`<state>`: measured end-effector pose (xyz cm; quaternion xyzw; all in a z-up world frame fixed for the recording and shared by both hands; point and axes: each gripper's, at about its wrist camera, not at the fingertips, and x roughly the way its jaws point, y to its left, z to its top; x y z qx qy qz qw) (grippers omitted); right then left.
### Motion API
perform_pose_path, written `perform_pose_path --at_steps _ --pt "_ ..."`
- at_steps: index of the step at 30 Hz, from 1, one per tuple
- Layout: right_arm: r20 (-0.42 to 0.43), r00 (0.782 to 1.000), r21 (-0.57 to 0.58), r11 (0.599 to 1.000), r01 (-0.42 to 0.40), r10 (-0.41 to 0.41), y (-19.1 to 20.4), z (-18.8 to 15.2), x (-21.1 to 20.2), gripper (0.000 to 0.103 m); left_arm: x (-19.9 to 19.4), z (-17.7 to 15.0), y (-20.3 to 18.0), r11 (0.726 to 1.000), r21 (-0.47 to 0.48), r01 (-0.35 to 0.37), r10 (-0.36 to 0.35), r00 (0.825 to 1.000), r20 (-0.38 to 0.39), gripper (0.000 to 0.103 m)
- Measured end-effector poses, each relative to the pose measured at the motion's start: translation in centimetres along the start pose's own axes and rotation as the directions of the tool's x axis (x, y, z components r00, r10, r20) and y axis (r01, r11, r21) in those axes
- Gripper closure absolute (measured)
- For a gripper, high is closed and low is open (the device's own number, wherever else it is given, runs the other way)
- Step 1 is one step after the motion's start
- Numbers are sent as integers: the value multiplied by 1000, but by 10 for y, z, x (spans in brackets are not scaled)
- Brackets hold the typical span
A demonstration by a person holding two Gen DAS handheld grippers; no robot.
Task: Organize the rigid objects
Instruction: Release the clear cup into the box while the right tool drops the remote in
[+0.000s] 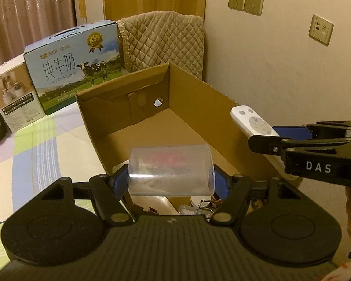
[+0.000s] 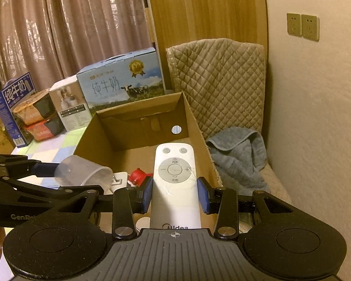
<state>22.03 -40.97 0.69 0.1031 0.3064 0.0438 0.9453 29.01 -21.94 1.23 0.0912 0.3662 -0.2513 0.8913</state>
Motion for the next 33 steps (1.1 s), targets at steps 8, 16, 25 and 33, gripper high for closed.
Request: perform_pose_path --at_steps 8,16,25,33 --pt "0 1000 9 1000 4 -4 -2 1 3 66 0 0 12 999 -44 -20 21 999 34 25" --pt "1 1000 12 1000 -1 1 2 2 -1 66 -20 -4 26 995 -86 -41 45 998 39 25" --pt "4 1000 2 1000 -13 13 13 3 -9 66 -31 -9 21 996 -74 -49 52 998 32 25" --pt "-3 1000 -4 1000 -8 8 14 1 -9 66 -33 -10 20 996 -75 -49 52 998 32 25"
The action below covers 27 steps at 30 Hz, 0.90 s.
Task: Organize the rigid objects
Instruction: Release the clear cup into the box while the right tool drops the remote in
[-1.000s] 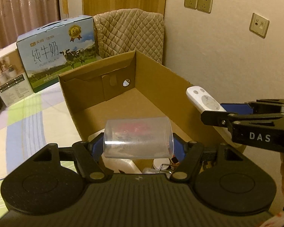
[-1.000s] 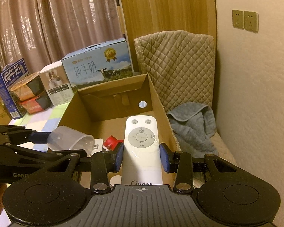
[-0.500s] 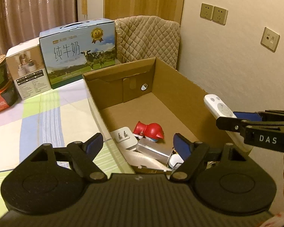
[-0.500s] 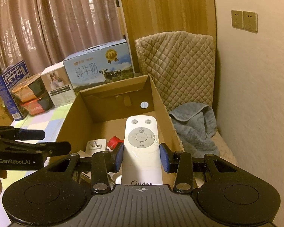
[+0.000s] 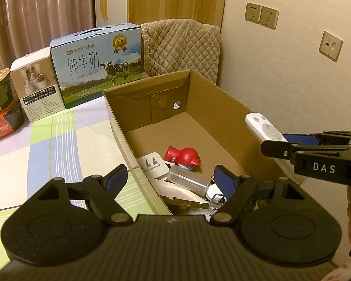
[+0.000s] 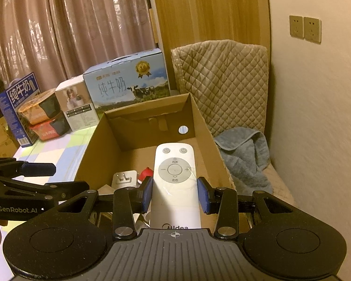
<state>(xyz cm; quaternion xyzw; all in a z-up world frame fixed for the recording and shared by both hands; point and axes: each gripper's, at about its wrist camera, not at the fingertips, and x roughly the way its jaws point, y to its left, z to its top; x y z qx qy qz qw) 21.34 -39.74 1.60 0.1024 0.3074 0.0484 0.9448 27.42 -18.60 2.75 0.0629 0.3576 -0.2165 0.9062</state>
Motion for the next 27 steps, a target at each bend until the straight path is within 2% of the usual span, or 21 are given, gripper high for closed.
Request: perform_pose_path --at_steps 18,21,23,24,25,27 --pt "-16 1000 17 1000 12 -12 -6 -5 12 66 2 0 -1 1000 3 3 -3 1000 3 25" --pt "-2 1000 31 999 -8 8 -9 -5 10 65 1 -1 -2 1000 4 2 -2 1000 5 25" --pt "9 1000 19 1000 -19 19 -9 -3 6 59 -1 -1 -2 1000 3 -1 1 1000 8 23" --pt "16 1000 16 1000 -21 21 -8 -3 4 46 -3 -1 -1 1000 3 -4 4 1000 11 23" --pt "27 999 19 1000 -20 20 -8 -3 1 37 -5 -2 -1 1000 1 -6 6 1000 14 23" --pt "50 999 29 1000 -12 10 -9 -2 -5 35 -10 -3 0 1000 -2 -7 7 1000 22 21"
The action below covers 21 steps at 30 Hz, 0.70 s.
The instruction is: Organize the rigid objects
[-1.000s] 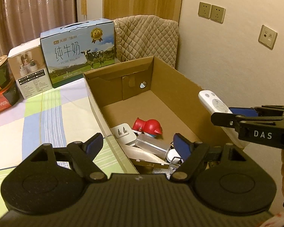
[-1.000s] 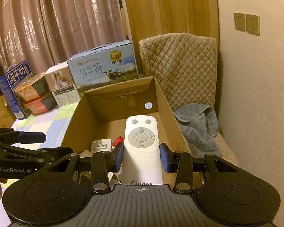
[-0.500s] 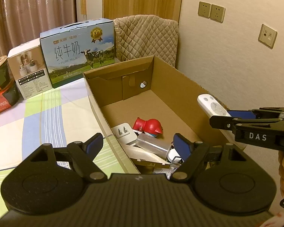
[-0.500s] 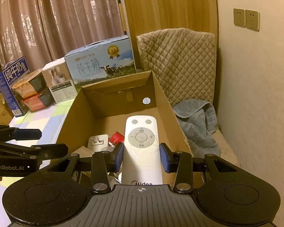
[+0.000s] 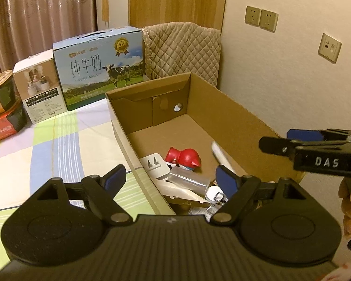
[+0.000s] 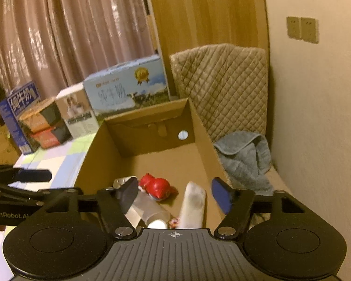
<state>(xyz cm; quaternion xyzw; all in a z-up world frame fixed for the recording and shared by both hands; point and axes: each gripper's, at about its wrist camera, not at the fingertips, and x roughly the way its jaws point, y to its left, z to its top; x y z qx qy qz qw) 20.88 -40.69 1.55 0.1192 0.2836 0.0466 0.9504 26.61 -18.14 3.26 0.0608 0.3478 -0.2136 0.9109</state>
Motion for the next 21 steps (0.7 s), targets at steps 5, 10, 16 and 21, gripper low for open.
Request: perform_pose_path --at_steps 5,10,16,21 --pt "29 1000 26 1000 1 -2 -1 3 -19 35 -21 -4 5 1000 -30 -7 8 1000 26 14" --pt "44 999 48 999 7 -9 -3 3 -39 33 -44 -11 5 999 -47 -25 28 998 50 6" --pt "29 999 43 999 16 -17 5 0 -63 29 -71 -23 -1 997 -52 -54 57 997 54 1" --pt "1 1000 3 1000 20 -20 19 -9 -80 26 -94 -35 -8 994 -82 -67 72 995 64 1"
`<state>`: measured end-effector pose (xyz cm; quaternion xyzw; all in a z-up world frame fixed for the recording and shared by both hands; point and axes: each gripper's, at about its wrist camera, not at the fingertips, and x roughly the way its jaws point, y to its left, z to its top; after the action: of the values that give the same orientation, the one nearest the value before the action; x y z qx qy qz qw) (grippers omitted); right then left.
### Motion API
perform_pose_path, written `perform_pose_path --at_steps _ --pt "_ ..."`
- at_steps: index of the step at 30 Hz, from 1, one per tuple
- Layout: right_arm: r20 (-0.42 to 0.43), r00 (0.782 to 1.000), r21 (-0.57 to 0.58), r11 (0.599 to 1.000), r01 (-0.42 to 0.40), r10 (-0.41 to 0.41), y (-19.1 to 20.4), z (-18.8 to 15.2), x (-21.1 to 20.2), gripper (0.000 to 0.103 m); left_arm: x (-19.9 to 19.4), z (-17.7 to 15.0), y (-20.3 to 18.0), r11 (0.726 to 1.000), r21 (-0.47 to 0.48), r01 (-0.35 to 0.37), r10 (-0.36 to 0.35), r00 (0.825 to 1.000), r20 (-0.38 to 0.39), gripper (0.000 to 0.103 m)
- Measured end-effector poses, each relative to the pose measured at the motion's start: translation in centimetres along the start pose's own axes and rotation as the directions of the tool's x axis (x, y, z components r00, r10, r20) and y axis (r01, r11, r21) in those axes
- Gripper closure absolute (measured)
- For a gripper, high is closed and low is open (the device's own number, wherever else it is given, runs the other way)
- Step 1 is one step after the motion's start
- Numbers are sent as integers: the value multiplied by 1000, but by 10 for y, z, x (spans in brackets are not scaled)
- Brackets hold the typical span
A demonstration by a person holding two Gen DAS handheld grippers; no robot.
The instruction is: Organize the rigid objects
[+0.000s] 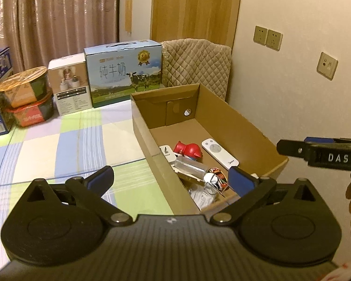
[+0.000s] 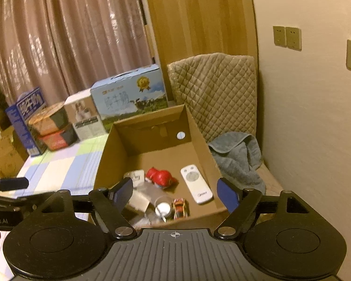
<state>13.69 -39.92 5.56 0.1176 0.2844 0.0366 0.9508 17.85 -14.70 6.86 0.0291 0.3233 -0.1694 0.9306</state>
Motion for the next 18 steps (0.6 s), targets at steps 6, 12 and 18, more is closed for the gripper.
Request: perform_pose_path --at_steps 6,12,18 --pt "-12 1000 -38 999 -6 6 15 -12 -29 25 -30 -16 -6 998 -41 -38 38 999 1 1" --pt "-22 1000 -44 999 -7 6 25 -28 -60 24 -62 -34 -10 990 -117 -78 78 997 -5 1" --pt "-46 999 -74 997 -18 14 36 -47 -85 23 -94 -54 -12 978 -173 -114 115 993 -3 1"
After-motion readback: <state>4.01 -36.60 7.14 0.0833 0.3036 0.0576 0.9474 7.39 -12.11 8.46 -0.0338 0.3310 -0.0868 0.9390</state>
